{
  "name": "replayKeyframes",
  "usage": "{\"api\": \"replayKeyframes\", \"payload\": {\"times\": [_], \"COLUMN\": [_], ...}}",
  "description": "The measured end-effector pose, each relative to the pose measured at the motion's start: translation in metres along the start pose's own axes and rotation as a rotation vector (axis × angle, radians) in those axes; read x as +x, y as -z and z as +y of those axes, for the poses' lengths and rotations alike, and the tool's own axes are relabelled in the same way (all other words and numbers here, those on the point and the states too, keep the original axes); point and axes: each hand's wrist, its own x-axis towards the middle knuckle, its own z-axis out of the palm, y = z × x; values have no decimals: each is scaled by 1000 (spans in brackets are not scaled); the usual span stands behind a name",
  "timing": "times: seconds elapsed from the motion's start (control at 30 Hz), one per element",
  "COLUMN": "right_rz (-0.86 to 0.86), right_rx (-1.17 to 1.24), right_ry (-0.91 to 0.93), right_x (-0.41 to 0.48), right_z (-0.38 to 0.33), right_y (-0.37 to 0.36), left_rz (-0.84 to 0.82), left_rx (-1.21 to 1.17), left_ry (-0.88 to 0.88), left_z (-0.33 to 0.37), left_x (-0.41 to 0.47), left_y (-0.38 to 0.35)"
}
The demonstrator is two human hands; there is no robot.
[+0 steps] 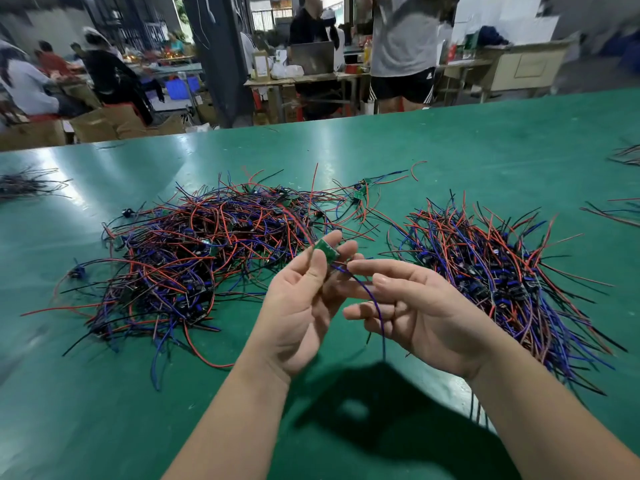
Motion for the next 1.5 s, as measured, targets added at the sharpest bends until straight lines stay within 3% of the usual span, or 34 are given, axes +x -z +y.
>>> {"api": "replayKeyframes", "payload": {"times": [0.17,0.37,0.5,0.6,0.67,0.77,0.83,1.03,1.17,1.37,1.5], "right_rz": [191,331,343,344,423,533,547,328,456,583,647], "right_rx": [-30,-309,-496,-521,-517,-395,-275,-248,-318,-204,-233], "right_ry": [74,95,131,134,176,221,212,75,119,203,297], "right_x": [4,8,8,9,11,14,13,9,11,10,7], "right_z": [-1,6,11,14,13,8,2,4,5,-6,-11], "right_y": [4,7,11,13,15,20,23,15,17,29,30], "left_rz": [101,80,135,43,-32,-102,-118,-6,-19,-223,-321], "left_rx": [91,601,1065,1163,1096,738,624,570,496,606,621], "left_ry": [9,7,-117,-166,-126,92,179,178,212,482,567], "left_z": [9,-5,-16,-19,-18,-11,-4,-4,-11,-4,-2], "left_x": [-1,-7,-7,-9,-10,-11,-12,-13,-12,-17,-19], "left_y": [-1,-3,4,4,0,-4,-3,-8,-13,-6,-6]}}
